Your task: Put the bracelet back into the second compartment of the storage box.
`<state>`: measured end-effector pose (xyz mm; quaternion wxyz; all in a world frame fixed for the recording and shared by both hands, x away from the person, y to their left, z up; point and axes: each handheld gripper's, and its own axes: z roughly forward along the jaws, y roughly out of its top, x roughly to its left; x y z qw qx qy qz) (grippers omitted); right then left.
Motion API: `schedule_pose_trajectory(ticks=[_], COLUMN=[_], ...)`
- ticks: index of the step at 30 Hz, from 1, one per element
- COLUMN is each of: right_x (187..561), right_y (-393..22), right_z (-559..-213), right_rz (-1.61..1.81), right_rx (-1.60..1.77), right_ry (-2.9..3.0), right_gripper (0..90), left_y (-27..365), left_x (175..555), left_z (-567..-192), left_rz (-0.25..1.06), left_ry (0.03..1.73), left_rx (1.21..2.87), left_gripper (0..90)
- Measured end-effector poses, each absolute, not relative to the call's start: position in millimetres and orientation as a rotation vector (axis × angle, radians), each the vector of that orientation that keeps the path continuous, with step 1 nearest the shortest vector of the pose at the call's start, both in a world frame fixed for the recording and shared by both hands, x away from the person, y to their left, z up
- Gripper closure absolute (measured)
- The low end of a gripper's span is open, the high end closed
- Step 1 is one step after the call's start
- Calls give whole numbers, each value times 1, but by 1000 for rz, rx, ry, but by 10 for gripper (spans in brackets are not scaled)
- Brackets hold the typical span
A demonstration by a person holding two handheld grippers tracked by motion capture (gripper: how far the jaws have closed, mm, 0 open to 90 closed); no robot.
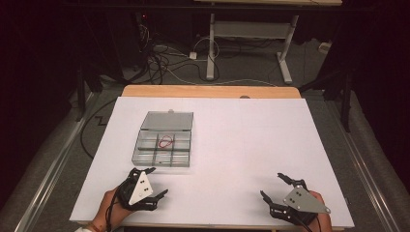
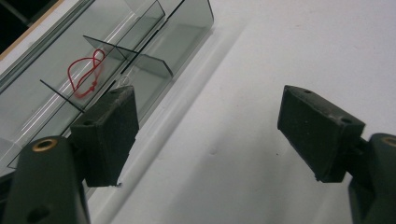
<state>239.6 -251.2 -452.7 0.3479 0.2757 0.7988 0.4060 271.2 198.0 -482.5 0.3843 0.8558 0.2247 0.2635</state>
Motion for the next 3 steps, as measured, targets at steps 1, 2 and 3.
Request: schedule_pose_trajectory(ticks=[1,2,3], right_x=[240,241,241], right_y=[-252,-253,-254], right_z=[-453,-453,-453], right_rz=[1046,1046,1051], right_rx=[718,721,725], right_ry=[2071,2070,2070], right_gripper=[256,256,256], left_y=[198,197,197], left_x=[271,272,273], left_z=[-482,-482,-482], left_rz=[673,668,668], left_ry=[565,567,564], left_rx=[2189,2184,2191], left_gripper=[196,196,196])
